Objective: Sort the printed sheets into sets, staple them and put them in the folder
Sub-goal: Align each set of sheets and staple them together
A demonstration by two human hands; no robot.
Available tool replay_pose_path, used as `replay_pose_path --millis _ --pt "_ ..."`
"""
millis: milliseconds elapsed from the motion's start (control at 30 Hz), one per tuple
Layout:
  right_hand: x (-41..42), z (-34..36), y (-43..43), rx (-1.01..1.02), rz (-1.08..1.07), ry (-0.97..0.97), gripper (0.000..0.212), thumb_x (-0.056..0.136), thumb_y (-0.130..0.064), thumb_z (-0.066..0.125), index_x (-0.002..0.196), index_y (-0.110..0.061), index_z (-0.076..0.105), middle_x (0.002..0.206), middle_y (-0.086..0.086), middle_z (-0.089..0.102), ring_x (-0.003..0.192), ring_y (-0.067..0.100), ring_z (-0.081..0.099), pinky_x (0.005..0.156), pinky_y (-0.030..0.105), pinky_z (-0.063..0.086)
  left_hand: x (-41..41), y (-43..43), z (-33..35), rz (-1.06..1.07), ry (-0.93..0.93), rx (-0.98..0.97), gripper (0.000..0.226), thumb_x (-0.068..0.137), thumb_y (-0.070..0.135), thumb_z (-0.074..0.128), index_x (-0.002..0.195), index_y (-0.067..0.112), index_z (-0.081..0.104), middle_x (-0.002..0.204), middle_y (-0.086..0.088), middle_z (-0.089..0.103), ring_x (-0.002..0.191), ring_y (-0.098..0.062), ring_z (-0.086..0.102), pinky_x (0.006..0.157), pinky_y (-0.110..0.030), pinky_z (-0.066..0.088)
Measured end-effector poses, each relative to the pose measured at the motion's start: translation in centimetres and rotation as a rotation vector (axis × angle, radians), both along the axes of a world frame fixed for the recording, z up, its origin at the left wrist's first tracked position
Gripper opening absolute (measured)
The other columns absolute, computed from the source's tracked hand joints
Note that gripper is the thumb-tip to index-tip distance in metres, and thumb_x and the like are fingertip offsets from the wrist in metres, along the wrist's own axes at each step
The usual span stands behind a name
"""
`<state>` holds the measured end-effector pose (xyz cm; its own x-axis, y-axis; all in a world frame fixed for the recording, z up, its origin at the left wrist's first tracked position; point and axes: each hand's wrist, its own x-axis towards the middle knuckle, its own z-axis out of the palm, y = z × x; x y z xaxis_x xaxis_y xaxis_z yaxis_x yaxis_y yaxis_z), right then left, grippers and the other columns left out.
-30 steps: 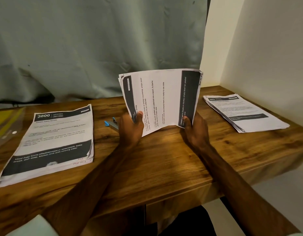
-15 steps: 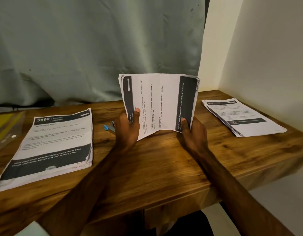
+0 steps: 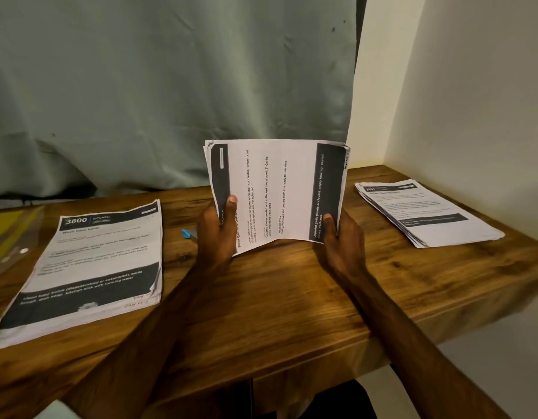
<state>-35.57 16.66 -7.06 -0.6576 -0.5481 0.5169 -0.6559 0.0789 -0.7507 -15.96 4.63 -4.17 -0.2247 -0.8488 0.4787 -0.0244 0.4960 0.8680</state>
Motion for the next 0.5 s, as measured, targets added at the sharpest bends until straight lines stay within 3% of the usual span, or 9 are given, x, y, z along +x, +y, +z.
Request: replay_pose_path --millis 133,233,300,400,500 --pt "-0.11 0.00 0.07 0.005 -0.012 0.010 0.036 0.107 -0.030 0.045 0.132 -0.007 0.058 0.130 0.010 0.066 0.114 0.024 0.064 0.089 0.025 0.045 0.04 -0.42 -0.17 -0.001 0.022 0.004 0.022 0.106 0.034 0.048 0.113 0.019 0.062 0.094 0.013 0.069 0.074 0.008 0.069 0.063 -0.015 0.057" --pt "0.01 0.16 0.16 0.012 -0.013 0.009 0.036 0.107 -0.028 0.045 0.133 -0.006 0.057 0.132 0.010 0.065 0.116 0.023 0.062 0.089 0.023 0.043 0.11 -0.44 0.00 0.012 0.020 0.037 0.024 0.106 0.038 0.044 0.103 0.023 0.062 0.089 0.012 0.069 0.070 0.006 0.069 0.067 -0.021 0.057" --pt "-0.07 0.12 0.09 0.014 -0.010 0.009 0.036 0.107 -0.028 0.046 0.134 -0.007 0.057 0.133 0.010 0.065 0.117 0.022 0.062 0.090 0.022 0.044 0.17 -0.16 0.19 0.007 0.044 0.029 0.023 0.108 0.035 0.041 0.098 0.029 0.061 0.087 0.014 0.069 0.070 0.007 0.069 0.064 -0.015 0.055" --pt "-0.29 -0.03 0.04 0.008 -0.005 0.013 0.036 0.106 -0.027 0.047 0.135 -0.008 0.057 0.132 0.009 0.065 0.116 0.021 0.063 0.089 0.022 0.045 0.20 -0.09 0.23 0.026 0.044 -0.002 0.027 0.110 0.028 0.037 0.108 0.015 0.060 0.087 0.012 0.068 0.069 0.009 0.068 0.060 -0.009 0.052" --pt "-0.22 0.02 0.10 0.009 -0.006 0.014 0.035 0.107 -0.027 0.047 0.133 -0.007 0.057 0.131 0.009 0.066 0.116 0.022 0.063 0.088 0.022 0.045 0.30 -0.63 -0.07 0.031 0.015 -0.017 0.039 0.110 0.031 0.036 0.114 0.001 0.062 0.091 0.000 0.072 0.069 0.006 0.069 0.058 -0.013 0.054"
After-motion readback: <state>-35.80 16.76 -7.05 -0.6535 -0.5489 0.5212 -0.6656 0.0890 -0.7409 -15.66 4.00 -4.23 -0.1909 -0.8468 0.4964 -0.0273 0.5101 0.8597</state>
